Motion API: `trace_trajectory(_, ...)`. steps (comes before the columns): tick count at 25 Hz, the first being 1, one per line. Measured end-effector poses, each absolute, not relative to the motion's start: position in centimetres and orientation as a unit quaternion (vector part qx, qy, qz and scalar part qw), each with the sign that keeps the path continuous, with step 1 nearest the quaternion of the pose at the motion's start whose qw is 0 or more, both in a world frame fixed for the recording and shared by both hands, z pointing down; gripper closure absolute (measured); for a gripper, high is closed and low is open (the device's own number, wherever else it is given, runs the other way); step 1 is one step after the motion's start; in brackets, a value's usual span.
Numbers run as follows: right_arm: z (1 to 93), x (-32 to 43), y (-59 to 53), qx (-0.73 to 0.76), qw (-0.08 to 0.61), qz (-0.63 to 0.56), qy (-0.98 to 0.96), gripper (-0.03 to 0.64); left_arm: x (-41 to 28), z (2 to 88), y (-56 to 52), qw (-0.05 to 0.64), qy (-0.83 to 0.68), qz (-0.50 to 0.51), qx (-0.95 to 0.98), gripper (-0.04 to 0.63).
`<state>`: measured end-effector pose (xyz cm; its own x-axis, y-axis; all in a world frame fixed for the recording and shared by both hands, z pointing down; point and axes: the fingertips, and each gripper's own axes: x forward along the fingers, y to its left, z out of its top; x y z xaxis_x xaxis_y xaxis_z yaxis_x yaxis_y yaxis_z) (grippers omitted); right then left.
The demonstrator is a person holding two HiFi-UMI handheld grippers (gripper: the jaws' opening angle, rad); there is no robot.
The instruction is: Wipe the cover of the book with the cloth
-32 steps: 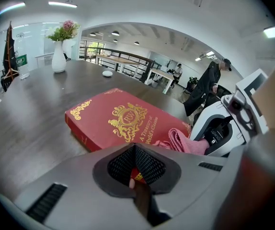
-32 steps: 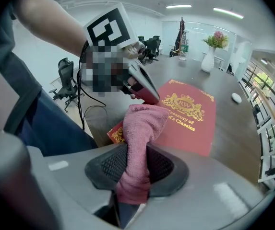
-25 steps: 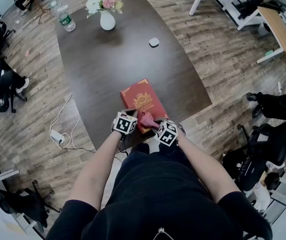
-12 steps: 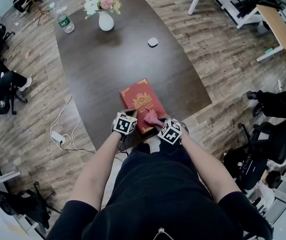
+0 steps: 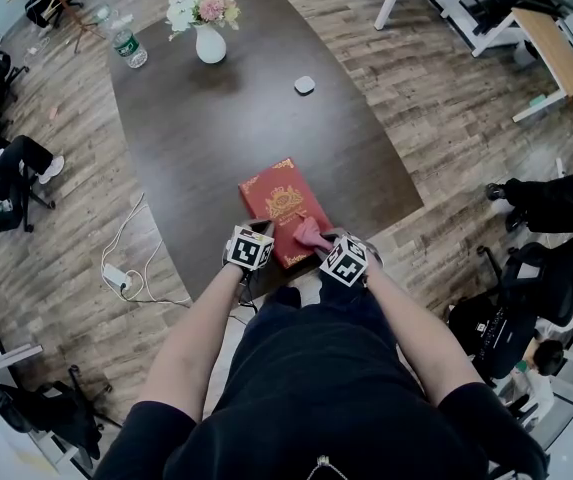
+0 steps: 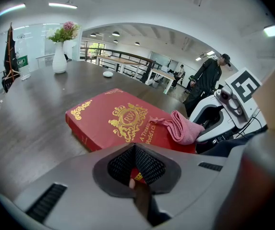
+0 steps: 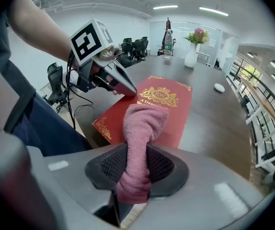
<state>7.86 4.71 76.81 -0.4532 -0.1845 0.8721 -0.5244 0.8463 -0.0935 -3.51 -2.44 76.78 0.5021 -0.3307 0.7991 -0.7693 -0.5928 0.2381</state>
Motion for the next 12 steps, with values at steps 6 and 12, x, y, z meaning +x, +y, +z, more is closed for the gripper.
trace_trajectory(6, 76.8, 8.6, 4.5, 0.219, 0.479, 0.18, -0.831, 0.503, -3.5, 76.7, -2.4, 0.297, -0.338, 0.367, 0.814, 0.6)
trace_trajectory(12, 76.9, 9.3, 4.0, 0.226, 0.479, 0.182, -0.828, 0.503, -3.5, 76.8, -2.6, 0.297, -0.337, 0.367, 0.814, 0.6)
